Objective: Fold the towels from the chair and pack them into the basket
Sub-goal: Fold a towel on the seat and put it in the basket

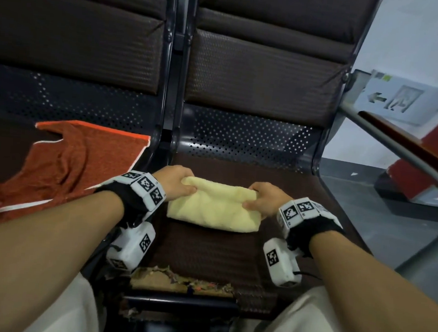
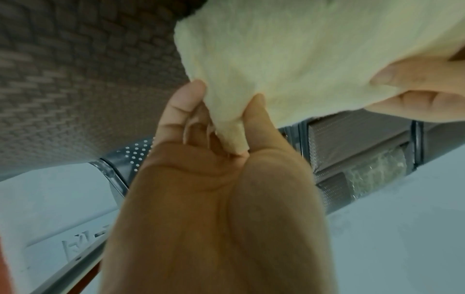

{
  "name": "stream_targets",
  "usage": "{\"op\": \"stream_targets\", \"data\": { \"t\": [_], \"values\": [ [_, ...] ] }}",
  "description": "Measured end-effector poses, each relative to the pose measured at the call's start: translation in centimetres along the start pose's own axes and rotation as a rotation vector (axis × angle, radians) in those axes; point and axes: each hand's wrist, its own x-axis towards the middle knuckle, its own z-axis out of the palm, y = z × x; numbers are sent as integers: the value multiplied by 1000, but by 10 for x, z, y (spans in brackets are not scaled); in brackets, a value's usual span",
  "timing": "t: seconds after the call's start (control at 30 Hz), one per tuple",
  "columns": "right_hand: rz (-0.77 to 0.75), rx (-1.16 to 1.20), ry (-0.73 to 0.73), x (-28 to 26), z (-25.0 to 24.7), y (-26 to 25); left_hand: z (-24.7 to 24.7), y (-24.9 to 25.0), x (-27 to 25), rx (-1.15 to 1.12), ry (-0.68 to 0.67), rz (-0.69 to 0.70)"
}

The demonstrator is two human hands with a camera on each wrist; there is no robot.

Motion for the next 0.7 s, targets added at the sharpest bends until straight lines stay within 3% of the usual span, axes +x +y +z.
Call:
{"op": "stream_targets", "data": {
  "t": [0.2,0.37,0.53,0.7],
  "values": [
    [234,-170,-31,20,11,4,13,-6,18,136,-39,-66],
    [315,63,-113,24,12,7,13,-3,20,201,-137,-119],
    [207,197,-66,13,5,-4,10,6,6,229,-208,-77],
    [-96,193,153,-17,-6,-35,-4,21,-20,277,-197,17]
  ]
}}
